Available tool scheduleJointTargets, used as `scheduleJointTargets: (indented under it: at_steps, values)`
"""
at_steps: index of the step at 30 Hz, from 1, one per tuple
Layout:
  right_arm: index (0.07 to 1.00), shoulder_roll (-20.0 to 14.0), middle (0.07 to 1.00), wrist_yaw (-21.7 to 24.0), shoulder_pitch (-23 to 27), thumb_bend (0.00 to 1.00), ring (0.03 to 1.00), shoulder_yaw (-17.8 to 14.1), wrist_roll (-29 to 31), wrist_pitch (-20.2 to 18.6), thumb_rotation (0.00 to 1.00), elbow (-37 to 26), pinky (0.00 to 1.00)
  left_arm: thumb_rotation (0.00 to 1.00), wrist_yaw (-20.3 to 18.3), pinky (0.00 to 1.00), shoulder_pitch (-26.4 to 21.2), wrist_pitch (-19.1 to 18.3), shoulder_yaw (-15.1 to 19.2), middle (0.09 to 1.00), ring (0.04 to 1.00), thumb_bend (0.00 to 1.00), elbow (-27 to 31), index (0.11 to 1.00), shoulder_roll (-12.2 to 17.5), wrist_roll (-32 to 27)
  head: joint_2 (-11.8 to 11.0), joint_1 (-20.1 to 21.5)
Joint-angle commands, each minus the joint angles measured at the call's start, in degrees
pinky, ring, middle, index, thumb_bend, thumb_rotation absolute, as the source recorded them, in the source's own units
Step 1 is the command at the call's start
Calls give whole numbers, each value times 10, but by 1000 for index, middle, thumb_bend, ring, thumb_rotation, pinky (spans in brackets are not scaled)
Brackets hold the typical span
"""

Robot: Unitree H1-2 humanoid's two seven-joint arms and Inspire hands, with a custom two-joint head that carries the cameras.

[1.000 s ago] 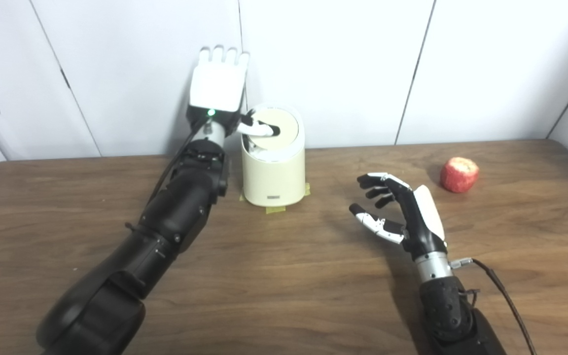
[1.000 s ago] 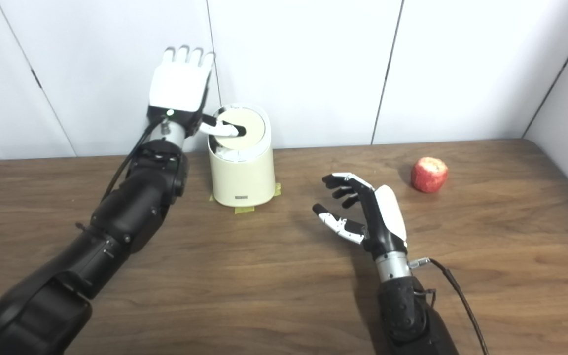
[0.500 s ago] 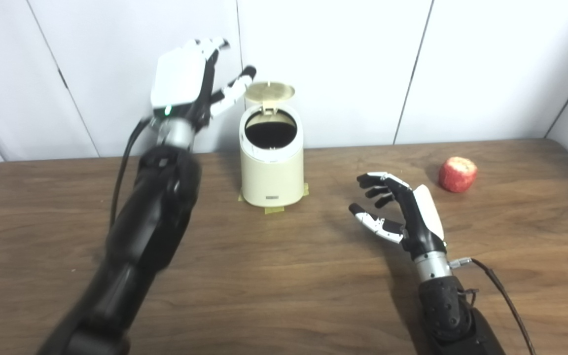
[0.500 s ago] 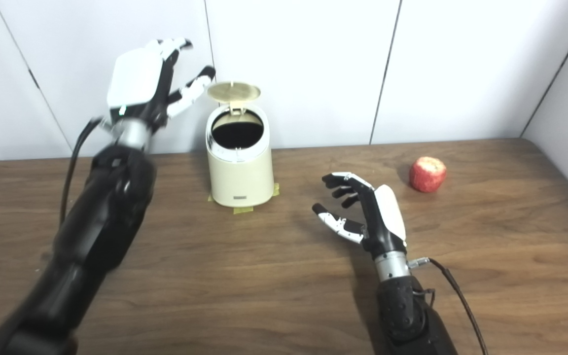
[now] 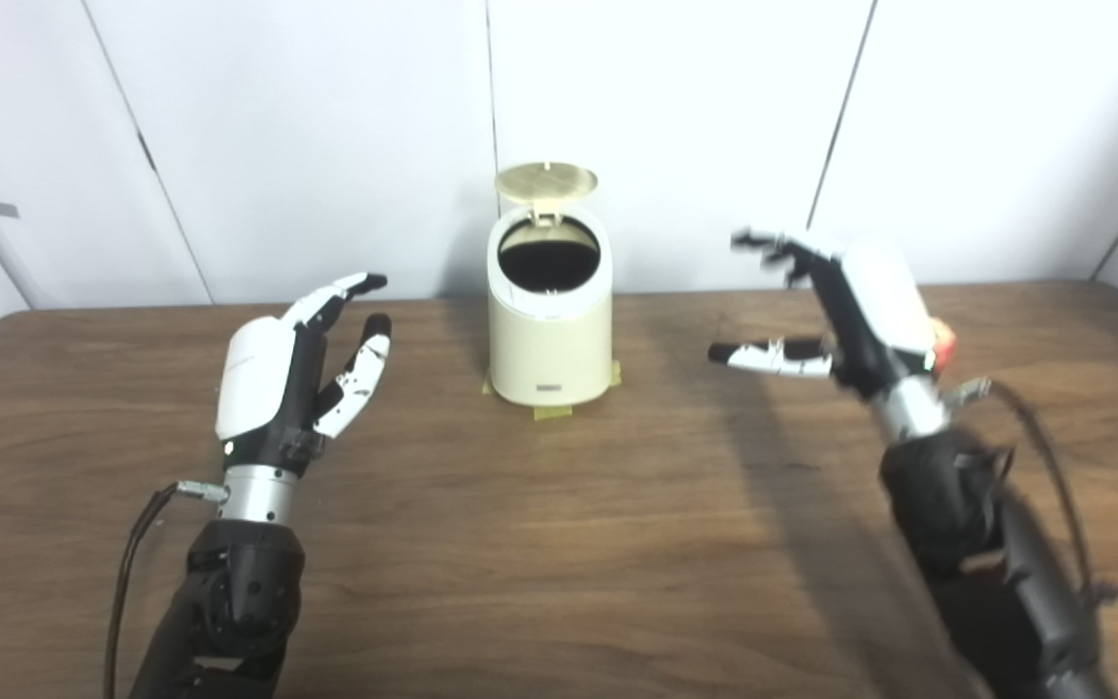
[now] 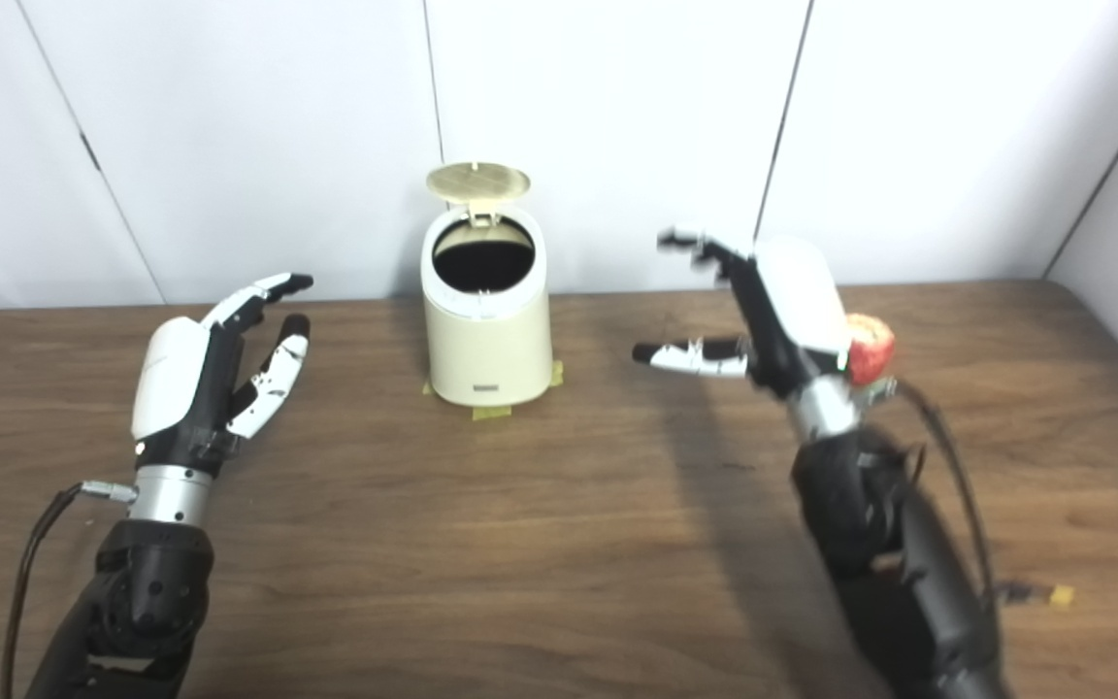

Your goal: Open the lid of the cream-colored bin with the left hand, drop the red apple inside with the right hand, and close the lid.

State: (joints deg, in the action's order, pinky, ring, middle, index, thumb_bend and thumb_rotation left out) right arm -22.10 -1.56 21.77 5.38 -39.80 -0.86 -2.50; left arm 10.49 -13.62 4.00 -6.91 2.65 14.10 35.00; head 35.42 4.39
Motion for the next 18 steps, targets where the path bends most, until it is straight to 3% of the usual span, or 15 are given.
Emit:
scheduleJointTargets:
  at_steps: [1, 5, 9, 13, 16, 18]
  values:
    - [777, -33, 787, 36, 35, 839, 765, -11, 1, -23, 388, -16, 662, 907, 7, 753, 7, 23, 10, 815, 824, 246, 18, 799, 4, -16, 0, 0]
    - [807, -67, 834, 118, 68, 906, 806, -11, -12, -102, 346, -39, 679, 868, 7, 714, 35, 48, 19, 804, 806, 243, 17, 793, 3, -41, -2, 3]
    - [822, -102, 855, 180, 96, 918, 822, 2, -28, -144, 308, -33, 664, 848, 6, 703, 53, 60, 25, 808, 800, 226, 15, 795, 5, -49, -2, 4]
    - [825, -134, 866, 233, 120, 951, 841, 12, -25, -167, 251, 5, 660, 848, 7, 708, 68, 74, 31, 802, 796, 224, 9, 793, 8, -58, -1, 5]
    - [837, -155, 879, 254, 130, 966, 833, 34, -45, -177, 228, 39, 643, 851, -3, 724, 76, 63, 42, 809, 806, 242, 10, 797, 5, -74, -1, 6]
    - [850, -165, 892, 260, 137, 982, 842, 48, -64, -185, 272, 68, 636, 874, -9, 724, 78, 55, 50, 813, 809, 249, 11, 801, 2, -86, 0, 5]
